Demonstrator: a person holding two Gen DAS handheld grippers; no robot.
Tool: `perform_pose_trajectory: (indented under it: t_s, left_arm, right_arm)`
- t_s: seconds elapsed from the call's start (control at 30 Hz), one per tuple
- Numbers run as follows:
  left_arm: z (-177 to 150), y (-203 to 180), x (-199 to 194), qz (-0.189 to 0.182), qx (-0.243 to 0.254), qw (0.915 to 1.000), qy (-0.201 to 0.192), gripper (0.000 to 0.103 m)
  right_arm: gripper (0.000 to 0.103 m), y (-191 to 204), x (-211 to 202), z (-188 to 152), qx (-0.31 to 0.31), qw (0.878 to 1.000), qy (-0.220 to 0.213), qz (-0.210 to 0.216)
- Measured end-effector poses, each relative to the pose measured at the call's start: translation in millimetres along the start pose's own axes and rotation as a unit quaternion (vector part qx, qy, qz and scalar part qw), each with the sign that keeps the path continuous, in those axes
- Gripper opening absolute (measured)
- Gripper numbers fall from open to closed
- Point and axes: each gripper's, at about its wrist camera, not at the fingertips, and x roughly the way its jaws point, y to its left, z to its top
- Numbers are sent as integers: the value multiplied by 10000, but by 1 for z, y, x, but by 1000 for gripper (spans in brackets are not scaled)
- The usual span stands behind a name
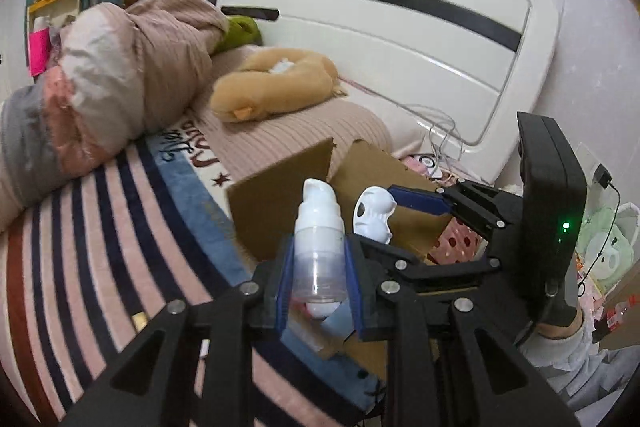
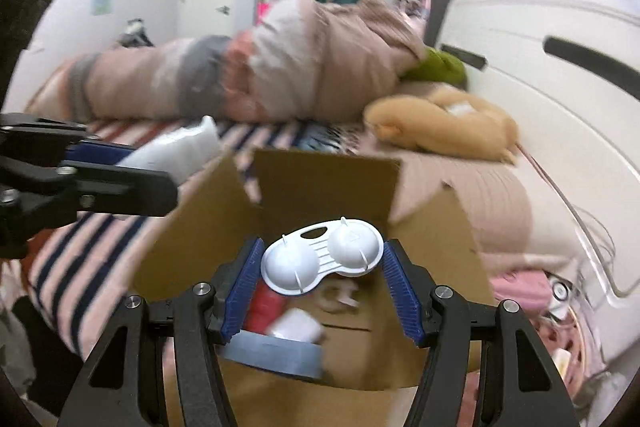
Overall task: Organize rigid objects
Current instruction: 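Carry spray bottle and lens case into the cardboard box while both grippers open, then grasp the gold USB stick with the left gripper while the right gripper grasps the white USB adapter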
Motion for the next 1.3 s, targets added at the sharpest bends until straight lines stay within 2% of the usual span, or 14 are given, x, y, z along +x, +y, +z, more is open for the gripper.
perform_pose_trajectory:
  t_s: [0.13, 0.23, 0.33, 0.57, 0.63, 0.7, 0.87, 1.03, 1.13, 1.3]
  left_arm:
    - [6, -2, 32, -11, -7, 9994, 342, 21]
    - [9, -1, 52, 40, -1, 9985, 548, 21]
    - [11, 2, 69, 45, 9, 9974, 718, 21]
    - [17, 1, 84, 269, 189, 9965, 765, 22]
    - [18, 3, 84, 295, 186, 9965, 758, 29]
    - [18, 4, 81, 298, 168, 9968, 717, 36]
    - [17, 8, 67, 318, 114, 9978, 570, 37]
    - [10, 29, 29, 413, -152, 9988, 233, 46]
    - [2, 45, 3, 607, -251, 9978, 42, 49]
    - [-26, 88, -40, 992, -572, 9933, -163, 49]
  right_arm:
    - [58, -8, 16, -7, -68, 9997, 213, -79]
    - [67, -5, 14, -15, -218, 9993, 248, -167]
    - [69, -7, 13, -19, -248, 9993, 247, -165]
    - [70, -7, 15, -20, -240, 9993, 245, -161]
    - [70, -8, 14, -20, -220, 9993, 253, -150]
    - [70, -8, 14, -19, -211, 9993, 264, -187]
    - [70, -5, 8, -17, -171, 9994, 255, -148]
    - [70, 4, -6, -8, -97, 9999, 109, 19]
    - [70, 20, -21, 3, -91, 9995, -157, 257]
    - [70, 64, -44, 25, -223, 9934, -666, 907]
